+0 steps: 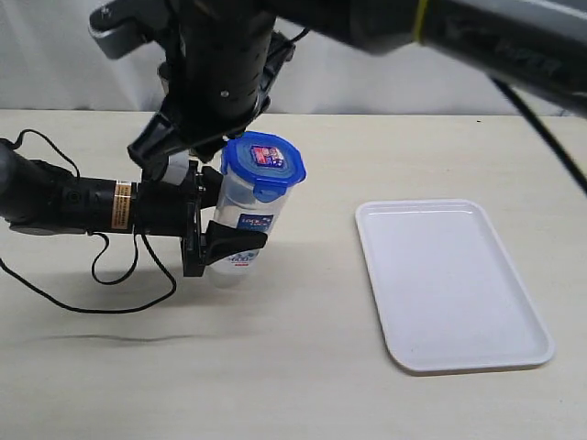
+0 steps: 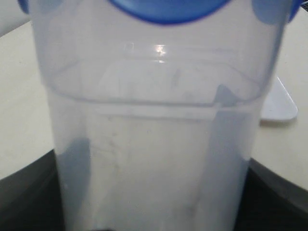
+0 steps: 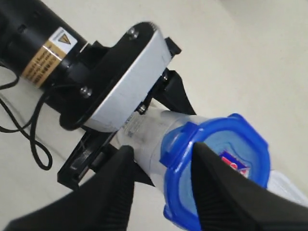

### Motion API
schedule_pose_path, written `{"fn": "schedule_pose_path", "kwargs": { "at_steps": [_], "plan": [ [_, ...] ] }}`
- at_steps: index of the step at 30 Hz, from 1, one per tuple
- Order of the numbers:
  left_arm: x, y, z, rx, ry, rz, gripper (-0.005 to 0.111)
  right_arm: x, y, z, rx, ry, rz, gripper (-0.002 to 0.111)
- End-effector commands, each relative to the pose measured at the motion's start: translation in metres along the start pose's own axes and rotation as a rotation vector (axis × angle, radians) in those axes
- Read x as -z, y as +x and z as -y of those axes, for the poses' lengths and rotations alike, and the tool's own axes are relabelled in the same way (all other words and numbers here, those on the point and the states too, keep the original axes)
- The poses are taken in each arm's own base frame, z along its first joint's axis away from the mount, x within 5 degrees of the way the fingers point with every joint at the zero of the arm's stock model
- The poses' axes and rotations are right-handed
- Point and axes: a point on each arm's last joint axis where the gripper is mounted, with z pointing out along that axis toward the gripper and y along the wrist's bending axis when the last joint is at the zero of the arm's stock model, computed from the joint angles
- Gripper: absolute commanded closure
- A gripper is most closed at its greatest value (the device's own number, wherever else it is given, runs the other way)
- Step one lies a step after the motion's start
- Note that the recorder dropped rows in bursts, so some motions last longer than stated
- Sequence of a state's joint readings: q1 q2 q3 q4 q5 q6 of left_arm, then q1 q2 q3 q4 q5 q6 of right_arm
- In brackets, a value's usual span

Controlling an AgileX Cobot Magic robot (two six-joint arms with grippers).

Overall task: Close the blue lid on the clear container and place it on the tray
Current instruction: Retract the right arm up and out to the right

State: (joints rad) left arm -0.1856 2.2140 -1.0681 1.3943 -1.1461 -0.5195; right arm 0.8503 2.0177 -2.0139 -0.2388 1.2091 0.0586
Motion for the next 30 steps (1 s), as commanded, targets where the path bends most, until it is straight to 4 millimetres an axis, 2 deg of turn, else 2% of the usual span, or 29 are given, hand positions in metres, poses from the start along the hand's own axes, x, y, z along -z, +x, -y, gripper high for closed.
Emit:
{"fn": "schedule_pose_path", "kwargs": {
  "at_steps": [1,3,6,8,10,13,20,26,30],
  "plan": [
    [0.002,-0.012,-0.001,-0.025,-0.003,0.055,0.107,0.046,0.004,0.017,-0.014,0.013,0.078,0.070],
    [0.002,-0.012,-0.001,-0.041,-0.004,0.055,0.107,0.064,0.008,0.023,-0.024,0.019,0.116,0.072],
    [0.002,-0.012,-0.001,-0.087,-0.001,0.062,0.107,0.089,0.015,0.028,-0.026,0.023,0.215,0.085],
    [0.002,-0.014,0.000,-0.108,0.010,0.084,0.107,0.111,0.025,0.032,-0.027,0.022,0.308,0.096],
    [0.002,-0.014,0.000,-0.112,0.010,0.084,0.107,0.122,0.038,0.032,-0.023,0.018,0.381,0.104],
    [0.002,-0.014,0.000,-0.094,0.010,0.084,0.107,0.145,0.063,0.034,-0.024,0.015,0.508,0.104],
    [0.002,-0.015,-0.001,-0.054,-0.008,0.095,0.107,0.175,0.136,0.032,-0.031,-0.010,0.749,0.104],
    [0.002,-0.015,-0.002,-0.053,-0.009,0.096,0.107,0.190,0.201,0.029,-0.040,-0.026,0.941,0.104],
    [0.002,-0.015,-0.002,-0.053,-0.009,0.096,0.107,0.195,0.231,0.025,-0.036,-0.032,1.066,0.104]
  ]
}}
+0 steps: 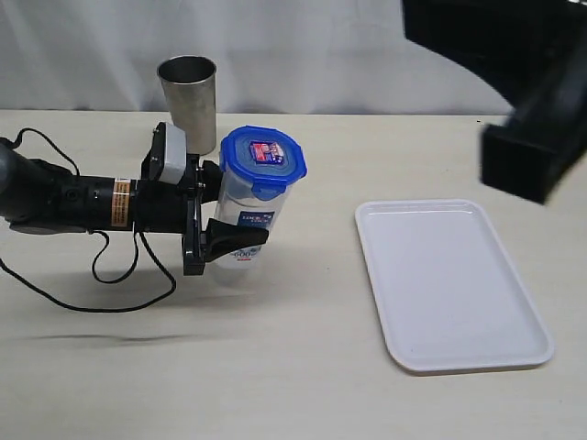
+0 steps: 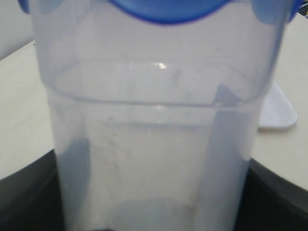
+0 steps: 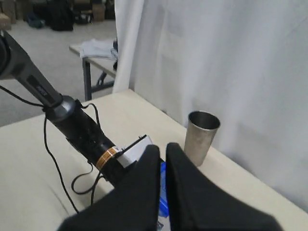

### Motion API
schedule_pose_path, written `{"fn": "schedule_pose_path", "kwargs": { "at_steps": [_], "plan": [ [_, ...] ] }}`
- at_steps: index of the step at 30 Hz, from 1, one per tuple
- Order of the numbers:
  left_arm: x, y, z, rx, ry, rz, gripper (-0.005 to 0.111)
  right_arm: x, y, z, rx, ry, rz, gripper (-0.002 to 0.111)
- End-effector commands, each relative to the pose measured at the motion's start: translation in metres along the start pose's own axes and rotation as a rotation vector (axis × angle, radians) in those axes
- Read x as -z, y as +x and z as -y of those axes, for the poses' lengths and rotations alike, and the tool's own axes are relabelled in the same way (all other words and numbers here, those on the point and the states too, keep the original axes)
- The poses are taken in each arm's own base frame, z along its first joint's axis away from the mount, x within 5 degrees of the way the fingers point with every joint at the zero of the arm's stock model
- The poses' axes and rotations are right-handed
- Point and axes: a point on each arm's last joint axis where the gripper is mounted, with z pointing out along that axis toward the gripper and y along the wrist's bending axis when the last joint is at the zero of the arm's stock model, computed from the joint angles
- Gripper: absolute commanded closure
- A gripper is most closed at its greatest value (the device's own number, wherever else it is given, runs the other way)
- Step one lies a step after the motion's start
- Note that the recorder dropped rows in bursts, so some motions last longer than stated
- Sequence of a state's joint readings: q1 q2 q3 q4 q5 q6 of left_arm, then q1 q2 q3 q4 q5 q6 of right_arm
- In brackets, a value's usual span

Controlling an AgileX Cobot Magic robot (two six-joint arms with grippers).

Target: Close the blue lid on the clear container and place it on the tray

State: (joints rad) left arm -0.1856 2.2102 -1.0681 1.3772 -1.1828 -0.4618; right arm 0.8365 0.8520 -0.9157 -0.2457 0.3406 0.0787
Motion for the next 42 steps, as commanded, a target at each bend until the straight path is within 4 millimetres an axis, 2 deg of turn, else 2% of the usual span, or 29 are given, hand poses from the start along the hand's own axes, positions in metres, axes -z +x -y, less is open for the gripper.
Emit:
{"fn": "schedule_pose_path", "kwargs": {
  "at_steps": [1,8,13,16,18,22,27,36,38,42],
  "plan": [
    [0.001,-0.010,-0.002,0.001,-0.013,0.054,0.107,0.033,0.012,-0.001,0.001,0.001,0.168,0.104],
    [0.001,-0.011,-0.003,0.002,-0.017,0.056,0.107,0.075,0.036,-0.002,0.022,0.018,0.277,0.104],
    [0.001,-0.011,-0.003,0.002,-0.017,0.056,0.107,0.092,0.060,-0.005,0.030,0.025,0.306,0.104],
    [0.001,-0.011,-0.004,0.007,-0.029,0.062,0.107,0.106,0.083,-0.009,0.029,0.022,0.389,0.104],
    [0.001,-0.011,-0.004,0.007,-0.029,0.062,0.107,0.109,0.090,-0.009,0.028,0.024,0.394,0.104],
    [0.001,-0.011,-0.004,0.010,-0.034,0.065,0.107,0.115,0.098,-0.011,-0.051,0.004,0.404,0.104],
    [0.001,-0.012,-0.006,0.018,-0.054,0.075,0.107,0.120,0.098,-0.012,-0.205,-0.043,0.423,0.104],
    [0.001,-0.012,-0.006,0.018,-0.054,0.075,0.107,0.119,0.099,-0.012,-0.221,-0.041,0.418,0.104],
    [0.001,-0.012,-0.006,0.018,-0.054,0.075,0.107,0.116,0.106,-0.012,-0.211,-0.011,0.412,0.104],
    [0.001,-0.012,-0.006,0.018,-0.054,0.075,0.107,0.103,0.138,-0.011,-0.182,0.126,0.319,0.104]
  ]
}}
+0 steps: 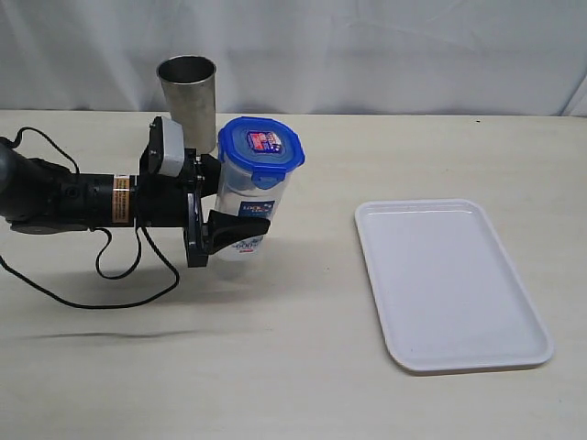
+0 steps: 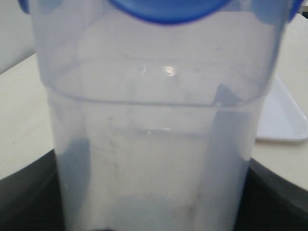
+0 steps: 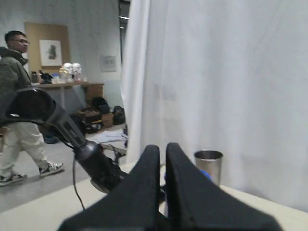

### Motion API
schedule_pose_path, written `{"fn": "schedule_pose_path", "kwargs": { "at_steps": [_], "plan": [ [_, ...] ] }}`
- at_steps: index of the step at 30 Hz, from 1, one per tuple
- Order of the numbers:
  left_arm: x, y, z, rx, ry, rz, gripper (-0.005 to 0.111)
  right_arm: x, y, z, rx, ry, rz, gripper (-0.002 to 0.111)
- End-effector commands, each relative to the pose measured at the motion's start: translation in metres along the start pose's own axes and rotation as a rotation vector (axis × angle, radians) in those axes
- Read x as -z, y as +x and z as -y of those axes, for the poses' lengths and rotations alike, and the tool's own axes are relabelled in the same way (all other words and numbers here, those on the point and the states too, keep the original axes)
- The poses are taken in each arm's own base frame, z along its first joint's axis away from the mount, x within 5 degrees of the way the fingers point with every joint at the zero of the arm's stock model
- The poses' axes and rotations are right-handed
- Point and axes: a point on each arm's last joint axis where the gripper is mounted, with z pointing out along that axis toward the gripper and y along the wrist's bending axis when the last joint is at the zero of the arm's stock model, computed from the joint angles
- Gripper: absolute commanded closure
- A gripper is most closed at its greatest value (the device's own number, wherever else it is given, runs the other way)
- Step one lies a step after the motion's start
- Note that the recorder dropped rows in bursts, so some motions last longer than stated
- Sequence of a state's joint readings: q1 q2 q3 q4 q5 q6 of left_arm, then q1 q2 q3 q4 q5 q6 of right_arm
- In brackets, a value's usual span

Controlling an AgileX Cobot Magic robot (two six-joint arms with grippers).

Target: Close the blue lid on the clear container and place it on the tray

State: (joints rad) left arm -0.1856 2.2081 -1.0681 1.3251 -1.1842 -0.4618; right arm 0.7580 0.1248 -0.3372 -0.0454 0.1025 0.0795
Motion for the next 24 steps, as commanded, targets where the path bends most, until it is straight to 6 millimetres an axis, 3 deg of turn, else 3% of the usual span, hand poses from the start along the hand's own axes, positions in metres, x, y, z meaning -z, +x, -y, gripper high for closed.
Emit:
{"fn": "schedule_pose_path", "kwargs": {
  "at_steps": [1,14,20,24],
  "plan": [
    [0.001,-0.010,-0.002,0.002,-0.011,0.052,0.107,0.001,0.028,0.008,0.044,0.138,-0.062,0.104],
    [0.001,-0.010,-0.002,0.002,-0.011,0.052,0.107,0.019,0.108,0.045,0.046,0.701,-0.283,0.104],
    [0.001,-0.010,-0.002,0.002,-0.011,0.052,0.107,0.029,0.122,0.048,-0.022,0.807,-0.435,0.104],
    [0.001,-0.010,-0.002,0.002,-0.011,0.052,0.107,0.030,0.117,0.046,0.002,0.808,-0.374,0.104]
  ]
}}
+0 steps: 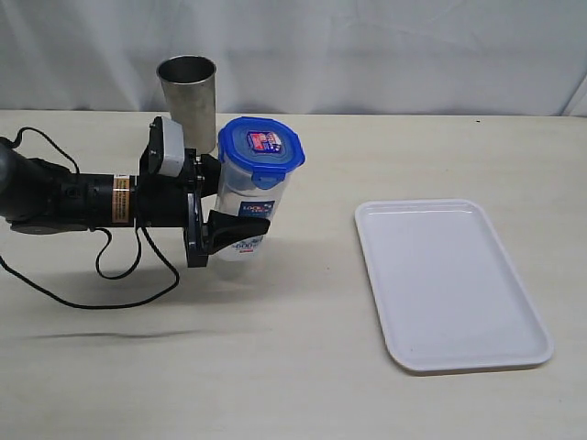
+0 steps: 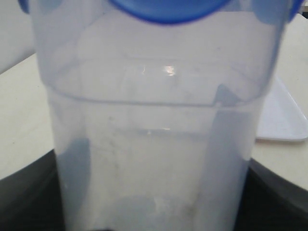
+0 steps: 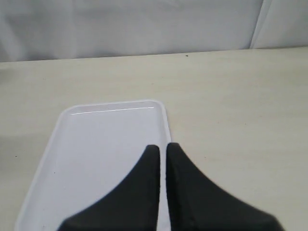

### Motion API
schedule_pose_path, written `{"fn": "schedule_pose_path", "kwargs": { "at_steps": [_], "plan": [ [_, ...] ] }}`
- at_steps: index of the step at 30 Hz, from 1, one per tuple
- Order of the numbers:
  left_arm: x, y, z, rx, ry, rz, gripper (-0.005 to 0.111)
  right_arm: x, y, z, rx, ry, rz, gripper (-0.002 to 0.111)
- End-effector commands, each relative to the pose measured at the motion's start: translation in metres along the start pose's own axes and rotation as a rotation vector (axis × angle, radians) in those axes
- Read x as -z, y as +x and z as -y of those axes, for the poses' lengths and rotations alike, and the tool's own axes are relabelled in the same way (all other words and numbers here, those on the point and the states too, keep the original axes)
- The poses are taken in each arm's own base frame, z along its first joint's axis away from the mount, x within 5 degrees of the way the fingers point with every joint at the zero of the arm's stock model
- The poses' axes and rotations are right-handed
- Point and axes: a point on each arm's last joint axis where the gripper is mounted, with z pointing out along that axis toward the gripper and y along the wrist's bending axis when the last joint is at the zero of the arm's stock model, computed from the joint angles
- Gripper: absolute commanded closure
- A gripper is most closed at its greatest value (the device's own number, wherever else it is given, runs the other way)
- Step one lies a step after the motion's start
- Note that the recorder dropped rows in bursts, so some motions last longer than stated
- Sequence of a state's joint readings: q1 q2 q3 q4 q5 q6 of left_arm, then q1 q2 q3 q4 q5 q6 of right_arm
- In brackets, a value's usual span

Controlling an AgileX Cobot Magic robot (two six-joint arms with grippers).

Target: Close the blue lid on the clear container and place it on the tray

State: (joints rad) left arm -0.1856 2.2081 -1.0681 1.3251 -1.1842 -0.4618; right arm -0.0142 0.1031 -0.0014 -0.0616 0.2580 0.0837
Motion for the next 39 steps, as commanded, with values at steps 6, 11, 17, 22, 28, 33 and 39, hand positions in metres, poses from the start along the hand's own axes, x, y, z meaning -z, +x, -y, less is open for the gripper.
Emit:
{"fn": "schedule_pose_path", "kwargs": {
  "at_steps": [6,11,17,22,28,33,39],
  "plan": [
    [0.001,-0.010,-0.002,0.002,-0.011,0.052,0.107,0.008,-0.003,0.000,-0.005,0.005,0.097,0.104],
    [0.001,-0.010,-0.002,0.002,-0.011,0.052,0.107,0.008,-0.003,0.000,-0.005,0.005,0.097,0.104],
    [0.000,-0.011,-0.004,0.013,-0.035,0.066,0.107,0.008,-0.003,0.000,-0.005,0.005,0.097,0.104],
    [-0.013,-0.017,0.001,0.030,-0.047,0.096,0.107,0.008,-0.003,0.000,-0.005,0.005,0.097,0.104],
    [-0.039,-0.032,0.005,-0.016,-0.023,0.103,0.107,0.008,-0.003,0.000,-0.005,0.005,0.097,0.104],
    [-0.070,-0.046,0.006,-0.101,-0.024,0.023,0.107,0.008,-0.001,0.001,-0.006,0.008,0.070,0.104],
    [-0.108,-0.063,0.016,-0.267,-0.004,-0.122,0.107,0.007,0.004,0.001,-0.006,0.012,0.013,0.104]
  ]
}}
